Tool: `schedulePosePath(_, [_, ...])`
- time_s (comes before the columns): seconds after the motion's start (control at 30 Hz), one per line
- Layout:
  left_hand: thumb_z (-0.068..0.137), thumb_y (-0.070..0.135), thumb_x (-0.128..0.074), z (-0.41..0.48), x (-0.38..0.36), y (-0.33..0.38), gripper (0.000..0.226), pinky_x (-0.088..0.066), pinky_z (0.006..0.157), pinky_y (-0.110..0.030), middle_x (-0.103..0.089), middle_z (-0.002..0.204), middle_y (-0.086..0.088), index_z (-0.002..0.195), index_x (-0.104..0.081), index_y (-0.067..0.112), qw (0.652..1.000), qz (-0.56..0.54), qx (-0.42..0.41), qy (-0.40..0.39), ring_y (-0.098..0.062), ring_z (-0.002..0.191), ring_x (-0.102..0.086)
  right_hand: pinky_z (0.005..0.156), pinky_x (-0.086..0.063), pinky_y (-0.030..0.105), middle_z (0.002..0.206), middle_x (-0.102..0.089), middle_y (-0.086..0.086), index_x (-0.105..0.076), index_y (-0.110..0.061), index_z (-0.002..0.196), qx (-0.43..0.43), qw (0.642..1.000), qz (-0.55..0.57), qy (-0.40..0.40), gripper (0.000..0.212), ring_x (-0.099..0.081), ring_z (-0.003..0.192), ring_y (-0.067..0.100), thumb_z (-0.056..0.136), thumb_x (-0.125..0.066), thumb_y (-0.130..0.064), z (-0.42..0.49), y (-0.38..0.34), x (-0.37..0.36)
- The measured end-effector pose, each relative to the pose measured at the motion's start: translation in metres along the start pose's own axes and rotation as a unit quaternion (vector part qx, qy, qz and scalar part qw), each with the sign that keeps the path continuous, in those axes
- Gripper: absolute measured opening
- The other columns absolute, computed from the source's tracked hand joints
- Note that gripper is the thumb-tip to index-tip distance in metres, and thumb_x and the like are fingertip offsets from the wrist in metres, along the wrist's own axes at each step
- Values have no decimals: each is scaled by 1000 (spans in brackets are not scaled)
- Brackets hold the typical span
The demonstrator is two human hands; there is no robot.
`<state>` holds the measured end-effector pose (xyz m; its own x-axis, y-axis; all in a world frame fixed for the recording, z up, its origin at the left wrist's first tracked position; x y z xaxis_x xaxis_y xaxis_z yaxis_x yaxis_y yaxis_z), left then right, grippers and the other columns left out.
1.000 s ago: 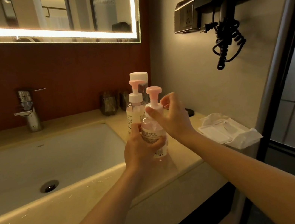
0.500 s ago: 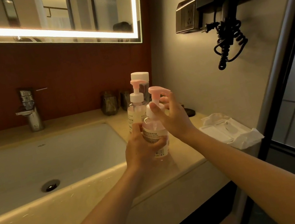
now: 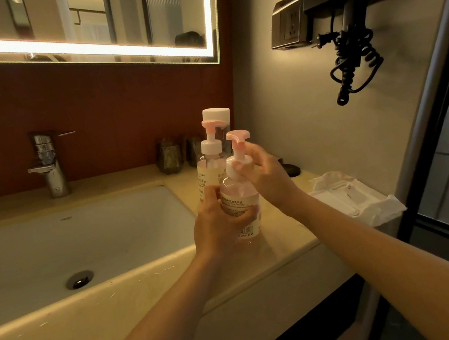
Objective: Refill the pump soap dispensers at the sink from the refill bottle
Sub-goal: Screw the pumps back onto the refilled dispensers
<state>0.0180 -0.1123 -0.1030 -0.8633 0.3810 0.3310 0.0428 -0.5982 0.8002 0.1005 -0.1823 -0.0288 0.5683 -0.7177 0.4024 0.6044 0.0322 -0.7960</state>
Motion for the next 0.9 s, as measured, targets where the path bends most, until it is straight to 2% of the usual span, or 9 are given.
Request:
schedulePosePath(0.17, [67,41,-78,-1,0,0,60,-56,79,-40,-59,110,1,110,-39,24,1000,-5,1,-2,-18,97,-60,75,-44,13,108,-59,-3,-52,-14,115,60,991,-98,74,47,-55,94,9,78,-69,-37,-5,-2,11])
schedulePosePath(0.27, [68,40,-77,-1,0,1,60,-56,81,-39,-59,112,0,112,-39,23,1000,-3,3,-5,-19,98,-60,78,-50,24,103,-53,-5,-43,-17,109,33,982,-164,87,55,-56,92,12,73,-68,-50,3,-2,8])
schedulePosePath(0.33, [68,41,-77,-1,0,2,60,-56,81,-40,-59,113,0,111,-38,24,1000,-6,3,-6,-19,99,-60,83,-52,30,114,-54,-2,-42,-20,117,28,985,-157,70,54,-56,100,14,78,-61,-52,5,-2,6])
schedulePosePath(0.4, [68,41,-77,-1,1,2,60,-56,80,-40,-59,112,0,109,-37,26,1000,-6,3,-5,-19,98,-60,79,-48,17,124,-52,-3,-40,-20,131,33,994,-101,27,51,-51,105,9,88,-54,-44,1,-1,3])
schedulePosePath(0.5, [68,39,-78,-2,1,3,58,-56,80,-39,-58,111,0,107,-36,27,1000,-10,3,-4,-19,97,-60,62,-41,0,116,-55,-8,-46,-17,133,53,997,-63,9,44,-50,100,6,93,-49,-33,-11,-3,8])
schedulePosePath(0.63, [69,37,-78,-2,1,3,58,-55,82,-38,-57,111,2,108,-37,27,1000,-13,-1,-5,-18,99,-59,81,-50,21,117,-62,0,-53,-15,120,79,983,-131,98,47,-60,101,14,82,-63,-41,-12,0,11])
schedulePosePath(0.77, [69,37,-77,-1,-1,2,58,-54,82,-35,-58,113,1,108,-36,27,1000,-14,4,-5,-19,100,-59,85,-53,36,108,-59,1,-44,-16,107,47,969,-187,156,58,-58,94,15,71,-66,-56,-7,2,7])
schedulePosePath(0.83, [69,37,-77,-1,-1,2,58,-54,83,-36,-57,114,1,110,-37,26,1000,-15,7,-6,-18,101,-59,86,-52,39,115,-56,1,-42,-17,116,46,971,-195,134,62,-57,100,16,74,-58,-60,-4,2,4])
schedulePosePath(0.9, [69,37,-77,-1,0,2,60,-55,84,-39,-57,114,0,112,-38,23,1000,-17,7,-5,-19,101,-59,86,-52,29,126,-51,-1,-37,-20,132,50,990,-112,74,60,-53,109,15,84,-52,-52,-4,4,1])
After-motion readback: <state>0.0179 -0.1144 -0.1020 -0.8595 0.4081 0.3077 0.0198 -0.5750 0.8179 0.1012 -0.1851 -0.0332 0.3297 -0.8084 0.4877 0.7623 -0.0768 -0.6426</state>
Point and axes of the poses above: each hand's wrist, its own z-axis towards the middle knuckle, its own x-axis out of the back of the hand, y = z × x, the point moved 6 cm from there along z, towards the middle knuckle
